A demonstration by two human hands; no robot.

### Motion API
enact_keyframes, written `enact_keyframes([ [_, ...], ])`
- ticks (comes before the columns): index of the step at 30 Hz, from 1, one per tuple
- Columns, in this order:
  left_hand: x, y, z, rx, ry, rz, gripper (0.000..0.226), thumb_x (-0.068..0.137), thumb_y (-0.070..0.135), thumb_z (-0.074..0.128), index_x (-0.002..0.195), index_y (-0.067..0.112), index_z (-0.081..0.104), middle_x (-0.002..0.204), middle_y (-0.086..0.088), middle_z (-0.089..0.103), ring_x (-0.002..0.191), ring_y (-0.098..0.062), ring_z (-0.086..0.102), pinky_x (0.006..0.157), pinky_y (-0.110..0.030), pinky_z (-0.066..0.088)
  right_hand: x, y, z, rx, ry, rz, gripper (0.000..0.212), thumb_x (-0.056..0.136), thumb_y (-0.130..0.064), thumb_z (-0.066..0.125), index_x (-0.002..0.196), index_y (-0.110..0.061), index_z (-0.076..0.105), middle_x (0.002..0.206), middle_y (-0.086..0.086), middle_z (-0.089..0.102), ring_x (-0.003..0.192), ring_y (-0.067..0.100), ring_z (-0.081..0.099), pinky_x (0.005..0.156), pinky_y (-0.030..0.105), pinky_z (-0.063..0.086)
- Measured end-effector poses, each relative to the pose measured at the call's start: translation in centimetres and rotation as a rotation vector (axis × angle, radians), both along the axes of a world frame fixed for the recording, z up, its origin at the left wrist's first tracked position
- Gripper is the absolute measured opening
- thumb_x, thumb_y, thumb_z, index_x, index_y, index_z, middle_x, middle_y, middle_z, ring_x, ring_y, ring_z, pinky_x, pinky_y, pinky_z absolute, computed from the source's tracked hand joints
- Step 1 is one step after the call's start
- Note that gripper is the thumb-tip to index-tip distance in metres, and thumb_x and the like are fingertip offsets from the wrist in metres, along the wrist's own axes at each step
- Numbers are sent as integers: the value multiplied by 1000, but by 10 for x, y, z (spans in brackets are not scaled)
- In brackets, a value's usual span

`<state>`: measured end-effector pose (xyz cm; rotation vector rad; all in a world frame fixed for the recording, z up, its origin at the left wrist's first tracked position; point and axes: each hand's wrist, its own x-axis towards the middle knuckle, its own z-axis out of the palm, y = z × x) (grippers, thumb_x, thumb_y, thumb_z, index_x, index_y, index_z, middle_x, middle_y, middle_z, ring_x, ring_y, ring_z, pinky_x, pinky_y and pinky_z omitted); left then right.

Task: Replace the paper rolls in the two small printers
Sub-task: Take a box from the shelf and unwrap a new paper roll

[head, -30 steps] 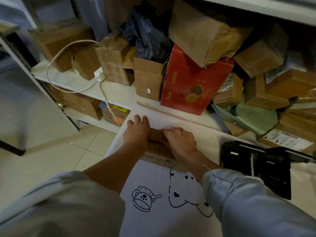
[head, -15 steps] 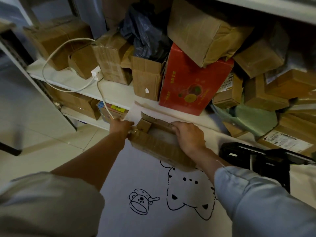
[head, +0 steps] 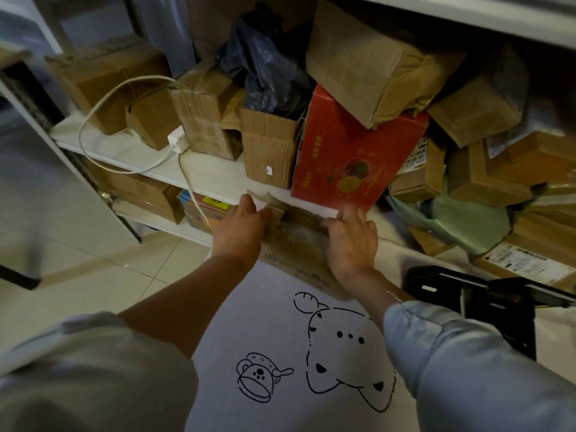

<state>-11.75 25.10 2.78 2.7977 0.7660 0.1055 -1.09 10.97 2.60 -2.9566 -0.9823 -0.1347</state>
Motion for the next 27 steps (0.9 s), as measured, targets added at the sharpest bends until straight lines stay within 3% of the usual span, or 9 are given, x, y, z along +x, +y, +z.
enact_keyframes([
  [2, 4, 2, 1, 1, 78, -33, 42, 84, 7, 56, 124, 22, 54, 114, -9, 41, 100, -27, 49, 78, -37, 53, -2, 1, 3, -60, 30, 44, 29, 89, -31, 58, 117, -26, 63, 113, 4, 53, 107, 25, 52, 86, 38, 39],
  [5, 10, 3, 1, -66, 127, -28, 31, 89, 27, 49, 118, 21, 61, 111, -8, 41, 95, -26, 49, 80, -40, 53, 1, 2, 13, -100, 177, 34, 52, 82, -37, 67, 129, -24, 49, 121, 7, 50, 110, 30, 55, 88, 43, 46],
  [7, 14, 4, 2, -106, 174, -1, 35, 93, 37, 39, 113, 22, 64, 107, -6, 39, 90, -24, 49, 80, -39, 51, 2, 2, 18, -97, 306, 18, 66, 78, -40, 71, 134, -25, 40, 128, 7, 49, 118, 33, 52, 90, 48, 47],
  [10, 20, 2, 6, -174, 155, 39, 49, 96, 46, 26, 101, 20, 67, 104, -6, 40, 89, -23, 50, 77, -36, 48, 5, 4, 21, -118, 467, 25, 79, 80, -37, 71, 144, -23, 29, 144, 7, 43, 132, 29, 42, 101, 43, 39],
  [12, 21, 2, 9, -195, 157, 74, 49, 96, 48, 29, 95, 16, 67, 103, -5, 43, 87, -21, 49, 75, -34, 47, 10, 7, 17, -186, 516, 17, 74, 80, -35, 71, 142, -20, 33, 144, 8, 42, 132, 29, 41, 106, 43, 37],
  [15, 18, 3, 13, -72, 267, 81, 35, 92, 39, 48, 105, 12, 66, 97, -5, 54, 86, -21, 51, 75, -33, 48, 11, 12, 3, -304, 511, 39, 64, 79, -33, 71, 134, -20, 42, 138, 10, 47, 128, 31, 45, 105, 43, 40],
  [19, 18, -1, 11, 205, 400, -67, 37, 87, 34, 60, 121, 21, 58, 113, -6, 54, 111, -26, 48, 89, -36, 41, 8, 14, -9, -451, 454, 108, 67, 81, -26, 70, 139, -16, 39, 140, 13, 43, 128, 33, 44, 104, 44, 41],
  [24, 19, 0, -1, 131, 369, -77, 54, 86, 31, 64, 136, 28, 44, 132, -9, 38, 124, -30, 36, 98, -42, 39, 6, 10, -16, -548, 280, 197, 45, 91, -10, 56, 134, -1, 45, 134, 19, 49, 123, 33, 49, 100, 42, 43],
  [27, 20, 1, -9, -129, 313, -60, 48, 90, 27, 57, 136, 28, 42, 140, -7, 35, 128, -31, 36, 103, -43, 40, 8, 4, -7, -452, 250, 234, 32, 91, -2, 49, 122, -4, 53, 123, 17, 60, 111, 33, 60, 89, 42, 48],
])
